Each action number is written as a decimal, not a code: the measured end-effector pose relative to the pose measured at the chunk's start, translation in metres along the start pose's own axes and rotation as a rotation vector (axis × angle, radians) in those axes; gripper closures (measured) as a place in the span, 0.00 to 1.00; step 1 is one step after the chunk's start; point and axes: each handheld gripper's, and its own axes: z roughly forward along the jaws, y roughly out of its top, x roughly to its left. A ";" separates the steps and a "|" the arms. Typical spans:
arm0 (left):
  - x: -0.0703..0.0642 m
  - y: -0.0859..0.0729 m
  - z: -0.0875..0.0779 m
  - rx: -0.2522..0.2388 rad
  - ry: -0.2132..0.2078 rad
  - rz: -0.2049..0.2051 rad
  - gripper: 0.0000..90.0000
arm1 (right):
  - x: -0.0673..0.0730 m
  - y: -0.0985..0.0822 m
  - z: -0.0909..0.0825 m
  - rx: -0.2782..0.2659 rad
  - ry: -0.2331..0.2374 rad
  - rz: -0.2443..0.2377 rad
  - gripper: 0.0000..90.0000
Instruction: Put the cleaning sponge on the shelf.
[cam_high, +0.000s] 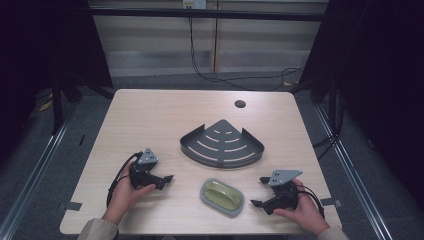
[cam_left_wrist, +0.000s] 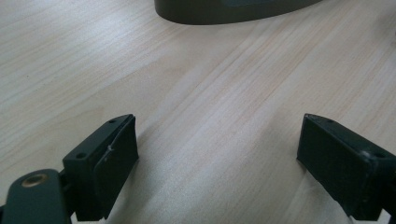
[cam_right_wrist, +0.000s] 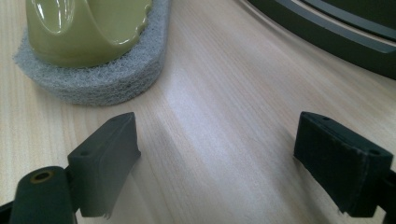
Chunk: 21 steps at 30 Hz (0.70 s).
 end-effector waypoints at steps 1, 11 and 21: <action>0.000 0.000 0.000 0.000 0.000 0.000 0.13 | 0.000 0.000 0.000 0.002 -0.001 -0.001 0.15; 0.000 0.000 0.000 0.002 0.003 -0.001 0.13 | 0.006 0.024 -0.004 0.222 -0.028 0.016 0.28; 0.000 0.000 0.000 0.001 0.003 -0.004 0.13 | 0.011 0.058 -0.012 0.342 -0.016 0.099 0.30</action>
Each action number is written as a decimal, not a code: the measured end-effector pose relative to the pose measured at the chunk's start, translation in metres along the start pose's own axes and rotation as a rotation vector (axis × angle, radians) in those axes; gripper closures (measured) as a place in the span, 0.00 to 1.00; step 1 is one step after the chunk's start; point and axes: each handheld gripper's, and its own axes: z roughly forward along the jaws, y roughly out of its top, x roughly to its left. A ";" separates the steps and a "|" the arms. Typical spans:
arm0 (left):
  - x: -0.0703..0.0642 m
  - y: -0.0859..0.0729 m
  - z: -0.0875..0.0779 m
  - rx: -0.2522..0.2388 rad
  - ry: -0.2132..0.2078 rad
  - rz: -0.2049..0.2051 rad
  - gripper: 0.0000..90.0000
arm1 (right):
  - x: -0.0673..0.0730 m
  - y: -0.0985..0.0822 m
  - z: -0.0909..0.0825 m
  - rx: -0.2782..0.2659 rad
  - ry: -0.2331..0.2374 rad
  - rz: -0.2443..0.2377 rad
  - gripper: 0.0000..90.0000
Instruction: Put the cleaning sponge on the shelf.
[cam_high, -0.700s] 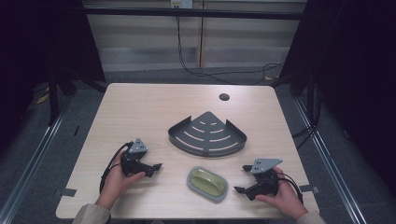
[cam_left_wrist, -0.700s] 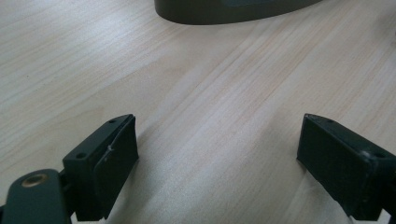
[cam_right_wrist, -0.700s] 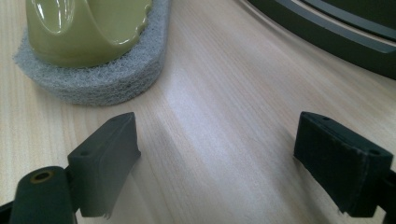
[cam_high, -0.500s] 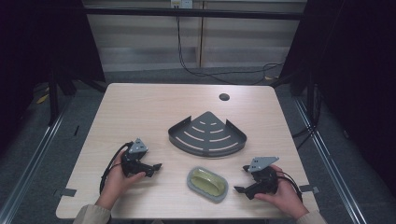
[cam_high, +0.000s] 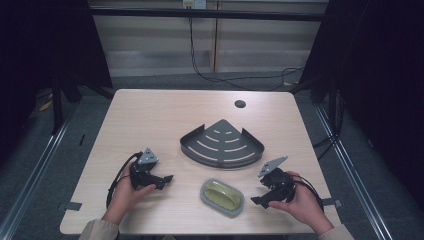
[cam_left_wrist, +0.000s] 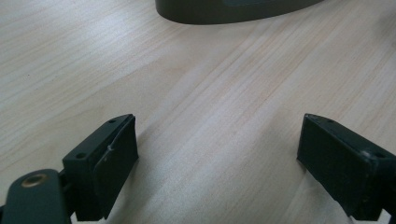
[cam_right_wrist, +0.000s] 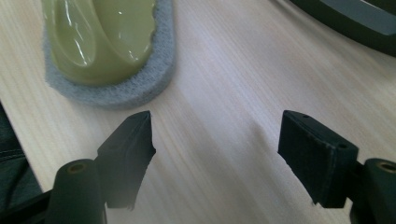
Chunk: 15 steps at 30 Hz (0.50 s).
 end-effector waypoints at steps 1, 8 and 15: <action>0.000 0.000 0.000 0.001 0.000 -0.001 0.13 | 0.001 0.003 -0.001 0.007 -0.002 -0.005 0.30; 0.000 0.000 0.000 -0.001 0.000 -0.001 0.13 | 0.006 0.028 -0.010 0.096 -0.005 -0.028 0.30; 0.000 0.000 0.000 -0.001 0.000 -0.001 0.13 | 0.008 0.044 -0.015 0.140 -0.006 -0.035 0.31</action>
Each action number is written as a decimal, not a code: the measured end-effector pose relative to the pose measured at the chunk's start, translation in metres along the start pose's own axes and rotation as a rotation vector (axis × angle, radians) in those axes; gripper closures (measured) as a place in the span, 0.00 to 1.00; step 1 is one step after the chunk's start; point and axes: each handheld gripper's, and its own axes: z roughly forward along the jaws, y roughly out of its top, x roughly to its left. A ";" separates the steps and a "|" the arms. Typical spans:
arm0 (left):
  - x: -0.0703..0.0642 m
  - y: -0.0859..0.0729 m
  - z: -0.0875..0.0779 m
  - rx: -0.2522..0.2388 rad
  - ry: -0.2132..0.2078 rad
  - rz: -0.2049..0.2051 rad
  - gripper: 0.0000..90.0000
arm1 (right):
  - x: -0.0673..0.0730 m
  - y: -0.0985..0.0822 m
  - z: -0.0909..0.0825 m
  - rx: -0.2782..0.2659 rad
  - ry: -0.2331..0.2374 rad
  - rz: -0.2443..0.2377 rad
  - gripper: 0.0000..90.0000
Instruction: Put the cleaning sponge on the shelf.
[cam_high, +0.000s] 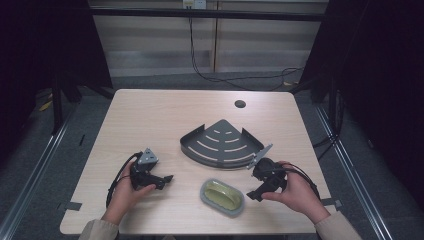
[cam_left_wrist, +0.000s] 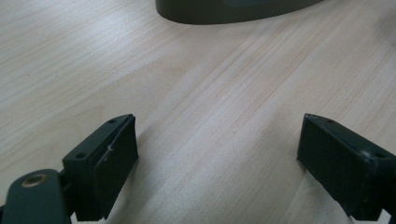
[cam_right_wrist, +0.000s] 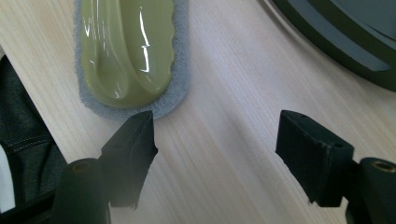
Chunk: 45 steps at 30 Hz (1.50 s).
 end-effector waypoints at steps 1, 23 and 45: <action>0.000 0.000 0.000 -0.002 -0.002 0.000 0.13 | 0.000 0.002 -0.001 0.009 -0.003 -0.003 0.31; 0.000 0.000 0.000 -0.002 -0.003 -0.001 0.13 | 0.016 0.044 -0.004 0.142 0.008 -0.077 0.32; 0.000 0.000 0.000 -0.006 -0.004 -0.006 0.13 | 0.032 0.070 0.005 0.198 0.029 -0.129 0.37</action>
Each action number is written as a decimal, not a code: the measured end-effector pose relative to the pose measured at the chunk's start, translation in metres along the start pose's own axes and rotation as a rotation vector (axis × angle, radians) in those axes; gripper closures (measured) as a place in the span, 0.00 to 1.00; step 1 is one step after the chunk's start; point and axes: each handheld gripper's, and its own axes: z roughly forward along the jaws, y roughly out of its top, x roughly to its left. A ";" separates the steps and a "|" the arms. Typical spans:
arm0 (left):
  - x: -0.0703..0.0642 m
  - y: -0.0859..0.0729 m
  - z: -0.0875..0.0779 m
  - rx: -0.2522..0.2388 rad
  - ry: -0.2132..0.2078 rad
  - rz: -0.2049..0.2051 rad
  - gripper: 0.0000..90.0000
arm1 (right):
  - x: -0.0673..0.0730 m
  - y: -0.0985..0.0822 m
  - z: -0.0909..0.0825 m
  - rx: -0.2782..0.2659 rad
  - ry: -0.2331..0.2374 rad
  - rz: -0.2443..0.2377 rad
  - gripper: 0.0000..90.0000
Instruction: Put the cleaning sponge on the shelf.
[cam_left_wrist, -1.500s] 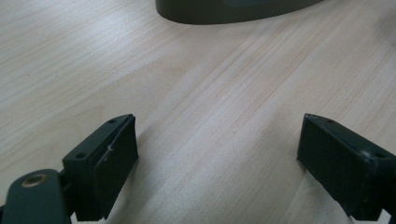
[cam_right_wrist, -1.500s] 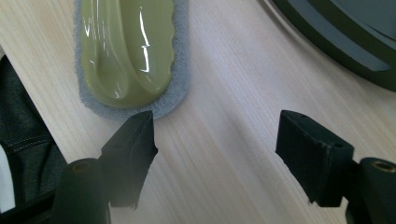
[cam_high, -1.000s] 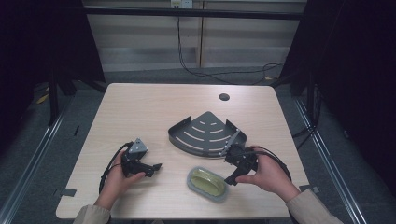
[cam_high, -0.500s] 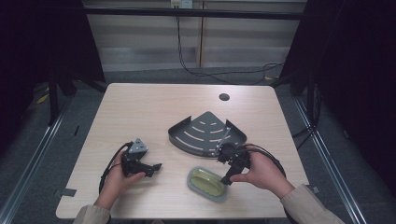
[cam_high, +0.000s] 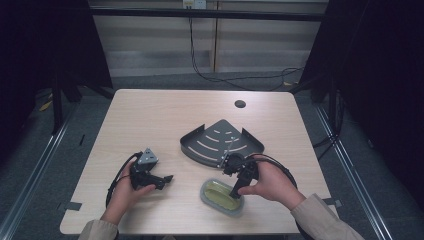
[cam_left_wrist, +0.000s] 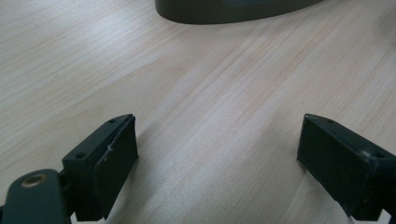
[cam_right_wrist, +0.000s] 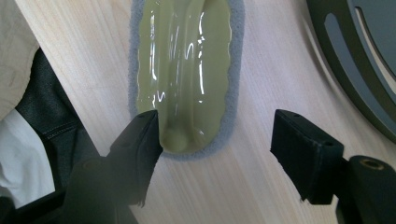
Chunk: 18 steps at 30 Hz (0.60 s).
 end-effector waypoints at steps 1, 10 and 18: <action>0.000 0.000 0.000 0.000 0.000 0.000 0.13 | 0.000 0.001 0.001 -0.005 0.001 -0.007 0.37; 0.000 0.000 0.000 0.001 -0.002 0.004 0.13 | 0.002 0.008 0.006 0.002 0.008 -0.020 0.42; 0.000 0.000 0.000 0.001 -0.003 0.004 0.13 | 0.003 0.014 0.009 -0.002 0.040 -0.020 0.49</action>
